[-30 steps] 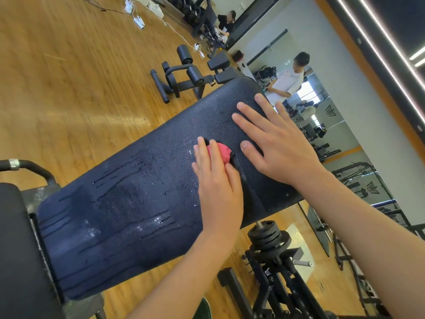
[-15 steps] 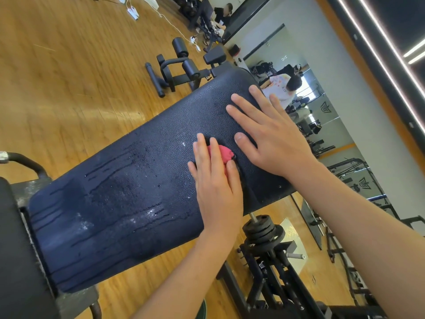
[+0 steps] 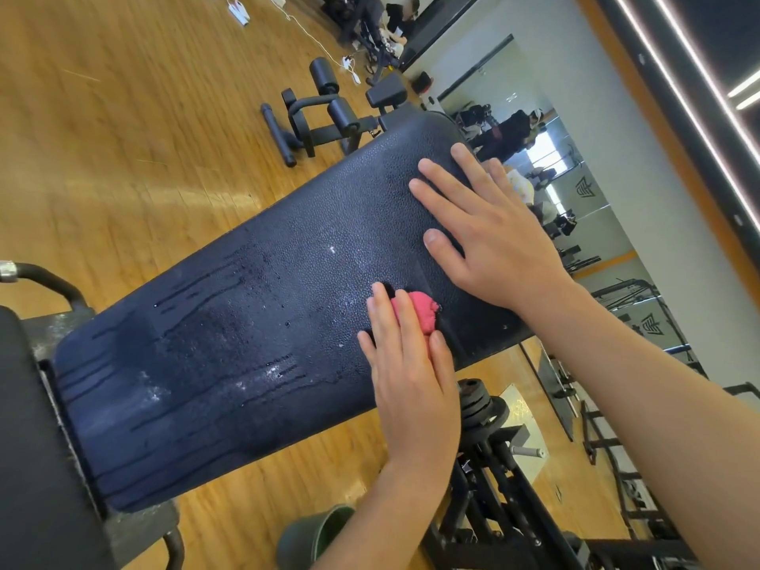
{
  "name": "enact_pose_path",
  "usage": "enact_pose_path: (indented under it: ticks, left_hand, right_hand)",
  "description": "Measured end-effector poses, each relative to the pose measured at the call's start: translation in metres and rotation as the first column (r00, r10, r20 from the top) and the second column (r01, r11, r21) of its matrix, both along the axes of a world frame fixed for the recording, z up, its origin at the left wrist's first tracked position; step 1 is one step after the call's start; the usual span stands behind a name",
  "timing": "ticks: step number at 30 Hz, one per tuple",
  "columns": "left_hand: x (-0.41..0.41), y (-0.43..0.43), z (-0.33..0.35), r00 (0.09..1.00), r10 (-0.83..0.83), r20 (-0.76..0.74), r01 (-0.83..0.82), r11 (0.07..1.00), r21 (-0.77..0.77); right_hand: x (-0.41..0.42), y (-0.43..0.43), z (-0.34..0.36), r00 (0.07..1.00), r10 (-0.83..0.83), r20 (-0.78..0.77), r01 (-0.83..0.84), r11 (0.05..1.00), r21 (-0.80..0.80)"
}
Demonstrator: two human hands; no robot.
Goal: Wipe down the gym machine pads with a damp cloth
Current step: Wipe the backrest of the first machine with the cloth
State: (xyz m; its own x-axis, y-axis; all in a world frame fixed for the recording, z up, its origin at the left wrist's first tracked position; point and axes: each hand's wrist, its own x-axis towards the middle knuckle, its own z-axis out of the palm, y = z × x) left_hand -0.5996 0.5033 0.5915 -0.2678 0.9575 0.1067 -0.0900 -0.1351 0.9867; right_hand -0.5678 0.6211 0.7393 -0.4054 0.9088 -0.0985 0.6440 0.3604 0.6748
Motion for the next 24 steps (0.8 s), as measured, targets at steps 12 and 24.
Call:
enact_pose_path:
  ticks: [12, 24]
  left_hand:
    - [-0.041, 0.092, -0.002, 0.991, 0.07, 0.117, -0.058, 0.993, -0.101]
    - [-0.072, 0.154, -0.006, 0.991, 0.046, 0.123, -0.03, 0.991, -0.128]
  right_hand:
    - [0.003, 0.001, -0.002, 0.999, 0.048, 0.008, -0.048, 0.998, 0.038]
    - [0.005, 0.002, -0.001, 0.998, 0.062, 0.021, -0.063, 0.997, 0.04]
